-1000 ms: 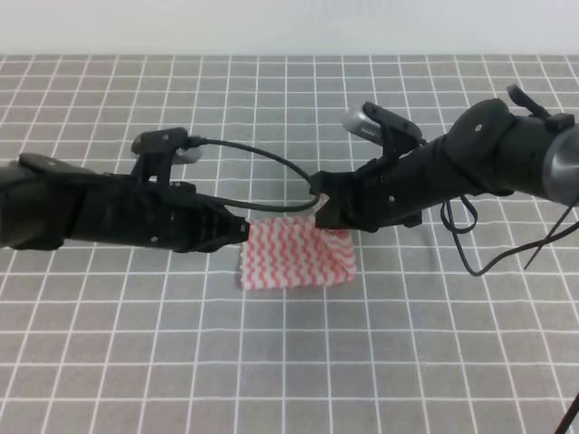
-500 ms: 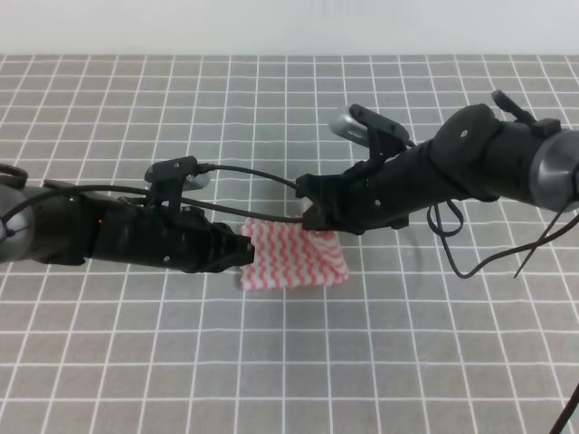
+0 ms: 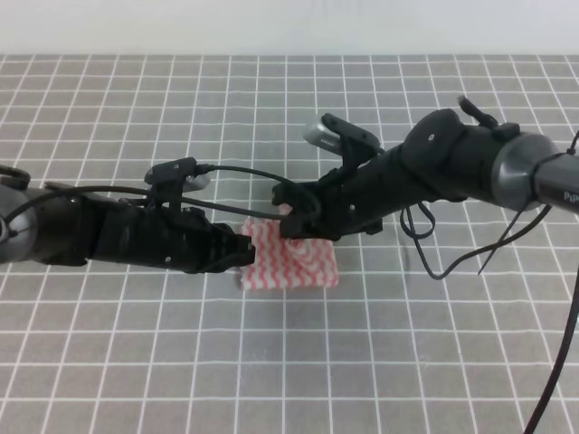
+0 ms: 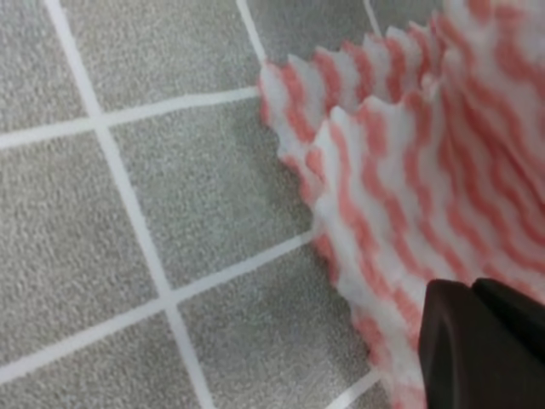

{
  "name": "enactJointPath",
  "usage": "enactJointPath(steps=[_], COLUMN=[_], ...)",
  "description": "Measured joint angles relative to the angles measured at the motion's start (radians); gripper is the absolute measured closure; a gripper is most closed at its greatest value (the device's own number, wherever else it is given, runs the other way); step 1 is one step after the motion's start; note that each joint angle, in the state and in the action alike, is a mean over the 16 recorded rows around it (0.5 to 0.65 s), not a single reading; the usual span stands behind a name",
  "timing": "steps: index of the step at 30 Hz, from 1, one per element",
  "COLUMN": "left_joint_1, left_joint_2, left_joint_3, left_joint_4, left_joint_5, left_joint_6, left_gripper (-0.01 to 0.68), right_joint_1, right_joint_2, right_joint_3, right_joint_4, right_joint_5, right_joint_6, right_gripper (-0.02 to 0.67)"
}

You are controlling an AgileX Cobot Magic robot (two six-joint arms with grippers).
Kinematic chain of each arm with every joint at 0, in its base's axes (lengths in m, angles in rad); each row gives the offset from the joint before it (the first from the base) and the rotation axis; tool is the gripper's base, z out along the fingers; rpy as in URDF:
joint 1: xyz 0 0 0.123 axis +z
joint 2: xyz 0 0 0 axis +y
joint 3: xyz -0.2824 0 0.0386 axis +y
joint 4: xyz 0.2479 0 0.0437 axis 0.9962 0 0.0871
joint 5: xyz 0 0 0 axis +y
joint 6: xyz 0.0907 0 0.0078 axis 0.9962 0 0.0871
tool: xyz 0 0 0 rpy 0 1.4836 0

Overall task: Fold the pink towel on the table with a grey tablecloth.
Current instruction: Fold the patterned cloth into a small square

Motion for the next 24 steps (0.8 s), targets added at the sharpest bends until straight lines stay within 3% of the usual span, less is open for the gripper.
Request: enactJointPath(steps=[17, 24], left_joint_1=[0.005, 0.038], left_joint_2=[-0.002, -0.016], left_joint_3=[0.0, 0.0], left_joint_4=[-0.003, 0.01], left_joint_5=[0.003, 0.015], left_joint_6=[0.001, -0.003], left_gripper=[0.675, 0.675], right_joint_1=[0.033, 0.034], right_joint_2=[0.049, 0.065], right_joint_3=[-0.062, -0.072], right_joint_4=[0.001, -0.014], right_joint_5=[0.001, -0.001], right_joint_6=[0.0, 0.003], right_gripper=[0.663, 0.663])
